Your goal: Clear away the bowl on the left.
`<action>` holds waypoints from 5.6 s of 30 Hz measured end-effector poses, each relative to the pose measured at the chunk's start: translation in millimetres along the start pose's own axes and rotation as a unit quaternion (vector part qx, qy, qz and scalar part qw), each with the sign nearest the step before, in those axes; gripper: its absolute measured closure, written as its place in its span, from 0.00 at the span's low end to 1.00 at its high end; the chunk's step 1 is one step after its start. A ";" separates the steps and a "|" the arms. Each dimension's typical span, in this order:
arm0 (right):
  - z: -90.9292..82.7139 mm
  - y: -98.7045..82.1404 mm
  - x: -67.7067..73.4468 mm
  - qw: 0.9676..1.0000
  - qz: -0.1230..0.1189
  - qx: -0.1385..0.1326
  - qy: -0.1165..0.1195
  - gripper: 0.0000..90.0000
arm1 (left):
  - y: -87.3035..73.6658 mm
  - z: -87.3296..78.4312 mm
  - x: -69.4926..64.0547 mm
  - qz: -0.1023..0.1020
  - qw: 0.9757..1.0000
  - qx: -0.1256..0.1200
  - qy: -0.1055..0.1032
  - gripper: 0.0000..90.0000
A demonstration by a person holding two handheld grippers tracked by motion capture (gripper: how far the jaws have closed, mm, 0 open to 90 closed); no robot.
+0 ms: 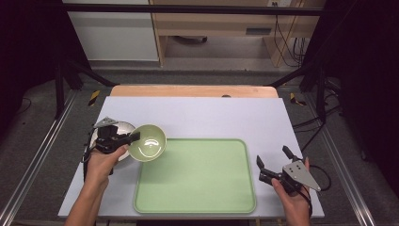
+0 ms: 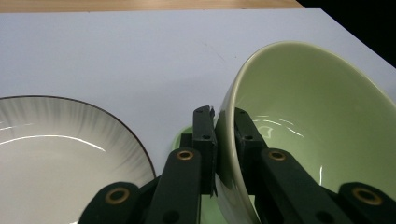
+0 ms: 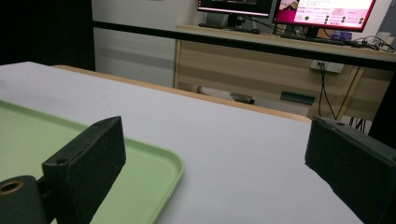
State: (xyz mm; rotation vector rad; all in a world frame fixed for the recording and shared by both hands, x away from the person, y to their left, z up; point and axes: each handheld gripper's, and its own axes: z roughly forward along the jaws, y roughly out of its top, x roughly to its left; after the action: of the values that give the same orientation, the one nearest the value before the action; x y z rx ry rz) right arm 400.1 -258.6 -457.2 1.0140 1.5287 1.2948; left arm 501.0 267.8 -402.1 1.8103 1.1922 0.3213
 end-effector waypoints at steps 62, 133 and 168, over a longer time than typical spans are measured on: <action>2.6 -1.5 -0.3 1.000 0.007 0.007 0.012 0.06 | -19.0 49.4 -63.5 0.053 0.994 0.067 -0.070 0.91; 2.2 -1.0 -1.8 1.000 0.011 0.007 0.009 0.06 | -38.3 83.1 -95.3 0.058 0.987 0.112 -0.101 0.92; -2.4 0.8 -5.8 1.000 0.013 0.004 0.005 0.06 | -15.7 49.4 -87.3 0.135 0.988 -0.008 -0.070 0.17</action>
State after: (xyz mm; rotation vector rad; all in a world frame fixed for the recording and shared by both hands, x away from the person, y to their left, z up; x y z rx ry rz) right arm 399.5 -264.7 -455.5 1.0373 1.5341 1.3154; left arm 479.5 170.2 -419.8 1.9496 0.8468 0.3496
